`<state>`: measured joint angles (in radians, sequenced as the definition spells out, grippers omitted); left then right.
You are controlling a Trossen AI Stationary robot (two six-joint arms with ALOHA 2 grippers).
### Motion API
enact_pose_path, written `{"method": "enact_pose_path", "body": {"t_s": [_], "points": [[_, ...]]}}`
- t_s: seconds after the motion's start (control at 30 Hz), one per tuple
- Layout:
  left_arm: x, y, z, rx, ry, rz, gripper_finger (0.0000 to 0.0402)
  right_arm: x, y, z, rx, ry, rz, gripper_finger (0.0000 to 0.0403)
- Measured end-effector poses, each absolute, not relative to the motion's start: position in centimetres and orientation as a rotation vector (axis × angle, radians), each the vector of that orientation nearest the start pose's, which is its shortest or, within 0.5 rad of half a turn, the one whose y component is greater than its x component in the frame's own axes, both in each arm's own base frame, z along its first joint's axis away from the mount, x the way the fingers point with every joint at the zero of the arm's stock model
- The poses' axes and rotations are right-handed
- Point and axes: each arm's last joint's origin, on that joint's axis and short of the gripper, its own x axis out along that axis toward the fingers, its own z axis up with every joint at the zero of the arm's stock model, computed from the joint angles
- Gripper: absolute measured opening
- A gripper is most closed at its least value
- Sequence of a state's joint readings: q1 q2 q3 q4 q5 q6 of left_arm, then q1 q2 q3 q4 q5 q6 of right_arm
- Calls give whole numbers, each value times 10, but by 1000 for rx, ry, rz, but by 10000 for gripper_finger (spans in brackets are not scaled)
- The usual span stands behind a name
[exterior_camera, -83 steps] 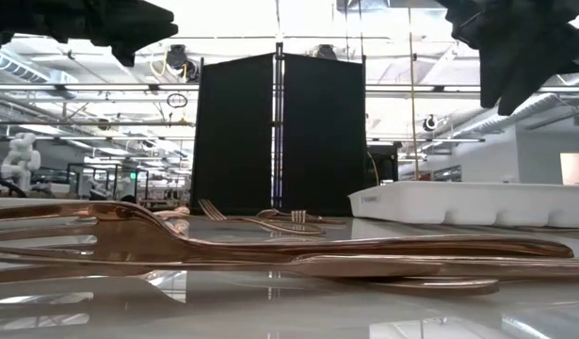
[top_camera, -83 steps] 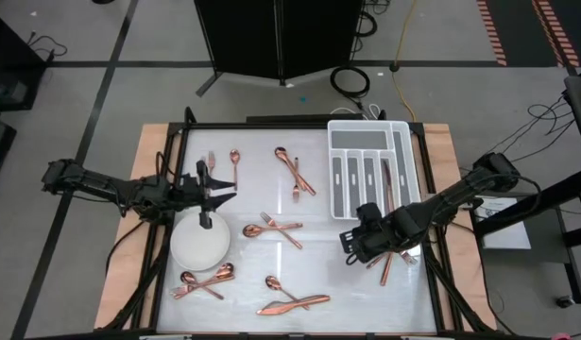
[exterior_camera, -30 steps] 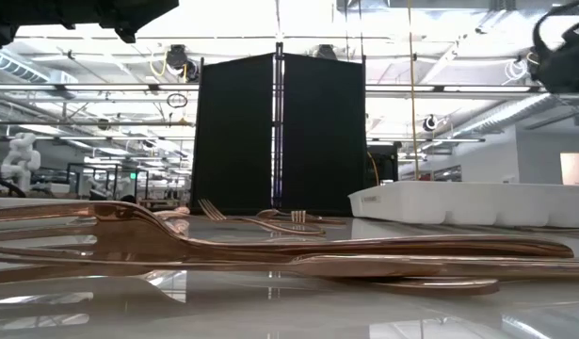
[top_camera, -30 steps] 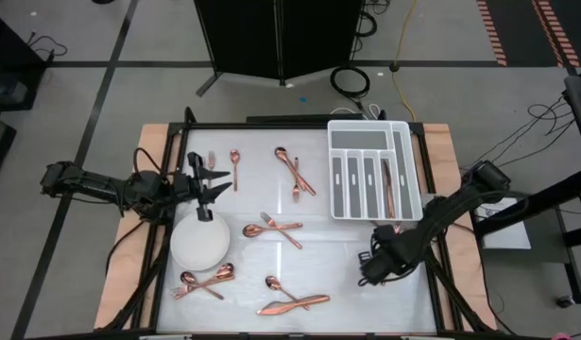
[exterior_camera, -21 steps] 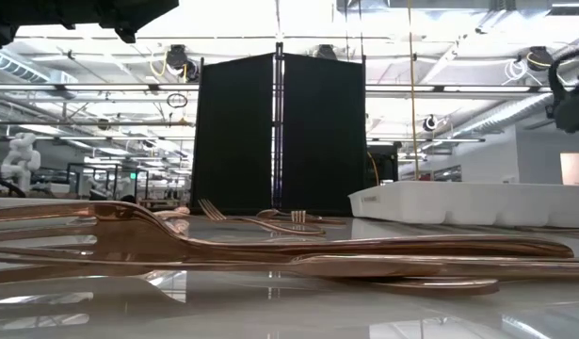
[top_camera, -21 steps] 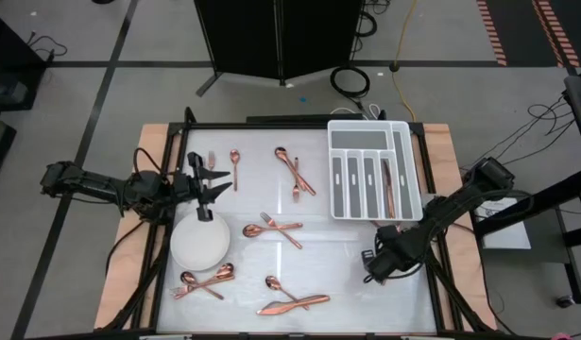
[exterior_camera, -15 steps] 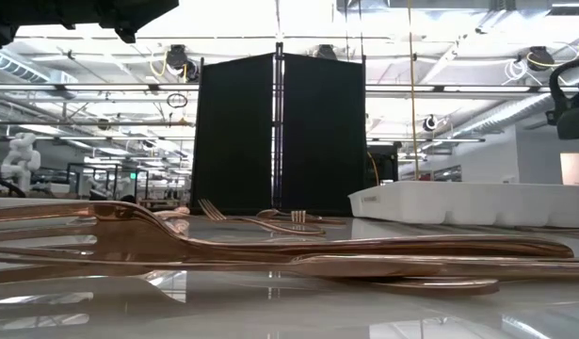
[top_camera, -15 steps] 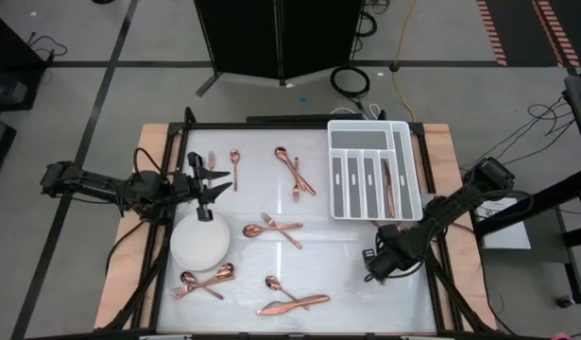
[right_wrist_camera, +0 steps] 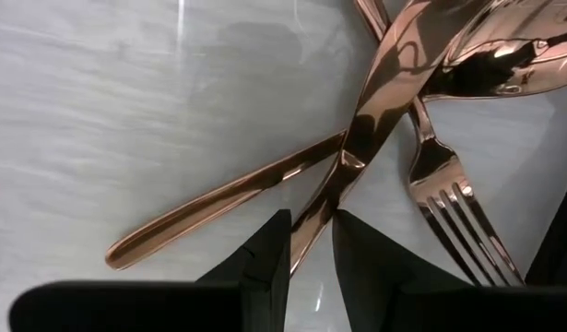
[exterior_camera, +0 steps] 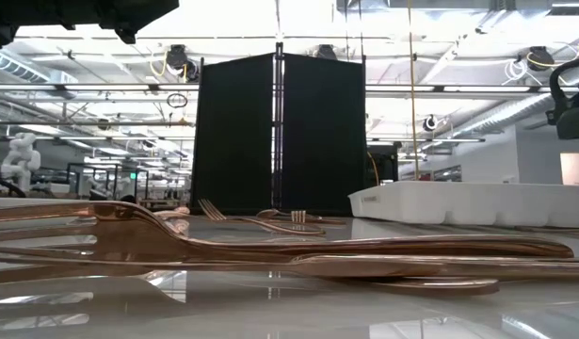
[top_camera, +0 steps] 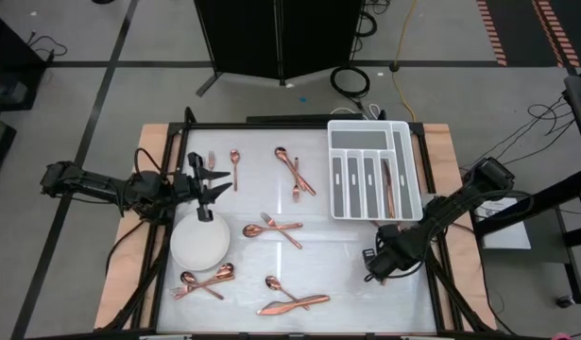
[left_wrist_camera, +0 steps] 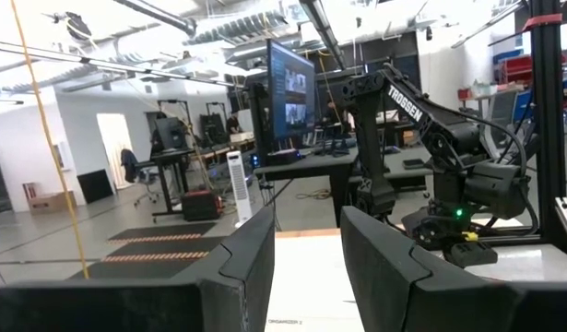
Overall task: Sort silverware
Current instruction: Put the bronze knife into the silverware tray
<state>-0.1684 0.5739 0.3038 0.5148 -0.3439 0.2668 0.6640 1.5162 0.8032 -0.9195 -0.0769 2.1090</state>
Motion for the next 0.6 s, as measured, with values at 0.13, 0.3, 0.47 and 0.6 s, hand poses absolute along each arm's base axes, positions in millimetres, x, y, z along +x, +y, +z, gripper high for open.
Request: {"method": "enact_pose_path", "body": {"t_s": [0.13, 0.3, 0.47, 0.6], "points": [[142, -14, 262, 202, -212, 205, 128, 174, 142, 156, 1089, 1358, -1163, 75], [142, -14, 262, 200, -212, 205, 128, 170, 146, 156, 1088, 1356, -1169, 77], [142, -14, 262, 200, -212, 205, 128, 168, 147, 154, 1095, 1348, -1184, 101], [142, -14, 262, 178, -215, 202, 128, 167, 146, 150, 1099, 1347, -1179, 135]]}}
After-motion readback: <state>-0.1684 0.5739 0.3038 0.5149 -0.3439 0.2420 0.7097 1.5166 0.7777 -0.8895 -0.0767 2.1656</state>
